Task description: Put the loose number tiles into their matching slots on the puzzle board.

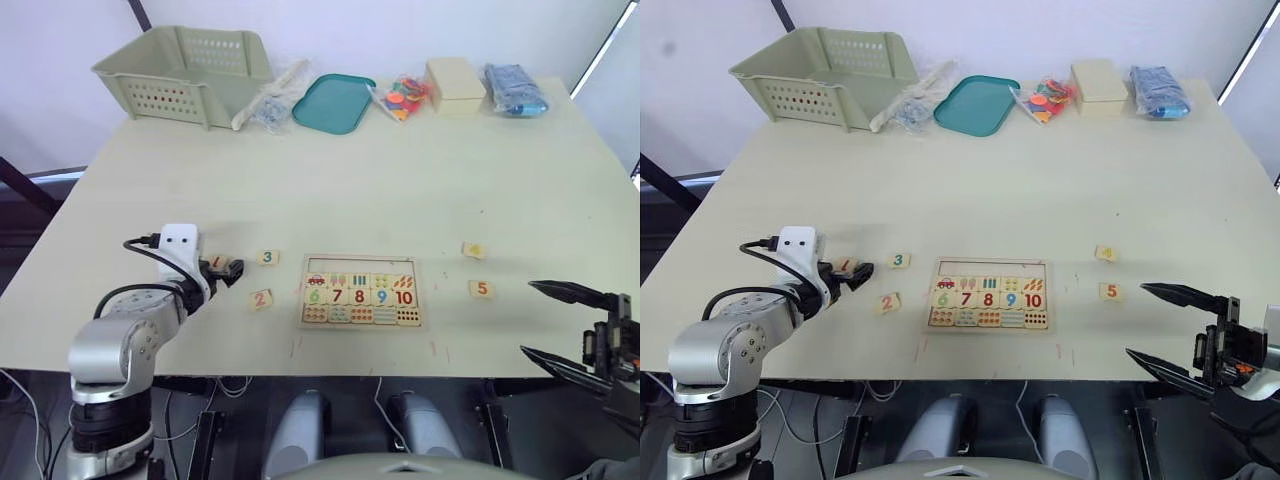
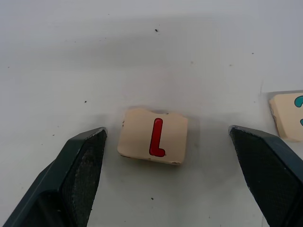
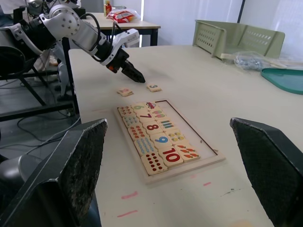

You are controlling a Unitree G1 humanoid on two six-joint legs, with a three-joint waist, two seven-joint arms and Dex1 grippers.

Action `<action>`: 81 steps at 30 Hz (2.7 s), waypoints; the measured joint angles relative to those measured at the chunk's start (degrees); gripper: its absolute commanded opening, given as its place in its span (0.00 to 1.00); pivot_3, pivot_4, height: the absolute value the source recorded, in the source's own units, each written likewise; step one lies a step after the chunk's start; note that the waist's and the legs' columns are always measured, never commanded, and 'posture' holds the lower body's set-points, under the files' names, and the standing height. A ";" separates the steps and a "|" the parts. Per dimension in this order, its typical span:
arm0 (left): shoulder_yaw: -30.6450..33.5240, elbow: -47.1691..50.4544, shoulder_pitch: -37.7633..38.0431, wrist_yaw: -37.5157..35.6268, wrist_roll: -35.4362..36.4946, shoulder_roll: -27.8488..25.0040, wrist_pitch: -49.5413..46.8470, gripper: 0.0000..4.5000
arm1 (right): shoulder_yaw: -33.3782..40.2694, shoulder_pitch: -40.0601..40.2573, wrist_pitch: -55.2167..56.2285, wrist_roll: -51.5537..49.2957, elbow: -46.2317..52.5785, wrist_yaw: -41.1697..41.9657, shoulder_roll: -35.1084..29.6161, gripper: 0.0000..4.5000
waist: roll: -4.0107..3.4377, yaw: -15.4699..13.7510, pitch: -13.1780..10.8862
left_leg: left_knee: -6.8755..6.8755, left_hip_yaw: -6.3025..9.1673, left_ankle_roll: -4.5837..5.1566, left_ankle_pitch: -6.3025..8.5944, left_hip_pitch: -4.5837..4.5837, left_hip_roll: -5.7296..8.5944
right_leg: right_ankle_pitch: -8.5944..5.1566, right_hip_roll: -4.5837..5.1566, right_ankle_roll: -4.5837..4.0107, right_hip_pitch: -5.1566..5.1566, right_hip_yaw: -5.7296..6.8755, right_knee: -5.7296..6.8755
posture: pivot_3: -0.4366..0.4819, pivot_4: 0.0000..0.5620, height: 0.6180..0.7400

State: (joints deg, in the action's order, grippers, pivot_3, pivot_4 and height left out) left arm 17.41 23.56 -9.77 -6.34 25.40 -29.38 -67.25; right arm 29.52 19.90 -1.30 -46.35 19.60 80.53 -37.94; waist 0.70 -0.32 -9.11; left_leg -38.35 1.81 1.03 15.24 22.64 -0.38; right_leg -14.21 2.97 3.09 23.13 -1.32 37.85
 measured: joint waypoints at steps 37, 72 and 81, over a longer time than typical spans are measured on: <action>-3.38 -24.13 1.71 -63.72 0.19 -29.07 41.79 0.41 | -0.15 2.29 -3.52 -0.90 2.27 -2.38 -0.32 1.00 | -0.08 -0.40 -0.07 | 0.03 -0.19 0.00 0.00 -0.01 -0.01 | -0.13 -0.02 -0.23 0.02 0.02 -0.07 | 0.48 0.27 1.00; -48.30 -72.59 -25.52 -84.24 1.55 -36.20 100.64 0.41 | 0.34 8.06 -4.45 -2.43 10.79 -6.53 2.08 1.00 | -0.03 -0.33 -0.09 | -0.04 -0.35 0.03 0.01 0.07 0.00 | -0.02 -0.16 -0.01 0.06 0.05 0.03 | 0.48 0.27 1.00; -49.68 -74.16 -25.76 -84.27 1.72 -36.19 103.07 0.41 | 0.26 7.93 -4.36 -2.15 10.74 -5.80 2.11 1.00 | -0.03 -0.33 -0.09 | -0.04 -0.35 0.03 0.01 0.07 0.00 | -0.02 -0.16 -0.01 0.06 0.06 0.03 | 0.48 0.27 1.00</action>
State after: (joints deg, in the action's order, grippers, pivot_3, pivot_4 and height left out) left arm -32.27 -50.60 -35.53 -90.61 27.12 -65.58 35.82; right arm 29.78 27.83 -5.66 -48.49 30.34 74.73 -35.83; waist 0.67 -0.65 -9.20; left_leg -38.39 1.46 1.06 15.25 22.71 -0.38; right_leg -14.23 2.81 3.09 23.20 -1.26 37.89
